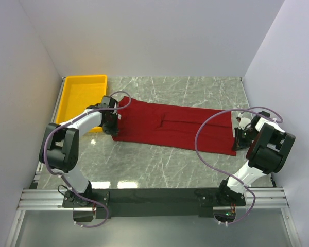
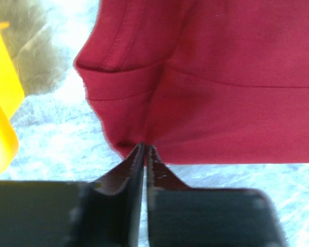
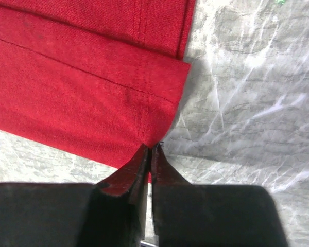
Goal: Fold and stack the t-shirts
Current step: Fold the tshirt
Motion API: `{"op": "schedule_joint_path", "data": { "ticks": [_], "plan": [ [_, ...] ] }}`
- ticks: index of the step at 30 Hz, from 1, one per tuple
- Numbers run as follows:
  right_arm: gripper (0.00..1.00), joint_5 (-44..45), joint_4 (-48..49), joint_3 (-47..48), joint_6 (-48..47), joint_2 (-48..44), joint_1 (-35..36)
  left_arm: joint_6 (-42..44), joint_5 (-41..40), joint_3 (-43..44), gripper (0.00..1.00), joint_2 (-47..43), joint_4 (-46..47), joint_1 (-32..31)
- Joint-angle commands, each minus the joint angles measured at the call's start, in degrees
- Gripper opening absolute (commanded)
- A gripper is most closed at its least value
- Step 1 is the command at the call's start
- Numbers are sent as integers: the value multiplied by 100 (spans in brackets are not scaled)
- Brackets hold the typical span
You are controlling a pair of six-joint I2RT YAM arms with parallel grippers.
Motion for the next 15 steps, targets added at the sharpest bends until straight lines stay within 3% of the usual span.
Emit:
{"op": "schedule_joint_path", "data": {
  "ticks": [1,4,7,15],
  "plan": [
    [11,446,228,97,-270,-158,-99,-44,-426,-157,18,-16,-41,35],
    [23,411,211,97,-297,-220,-99,-79,-514,-166,34,-173,-15,26],
    [31,419,193,149,-332,-316,-99,-115,-549,-44,43,-419,-76,-18],
    [47,472,35,360,-507,-606,-99,-97,-313,396,51,-1281,-261,-150]
  ]
}}
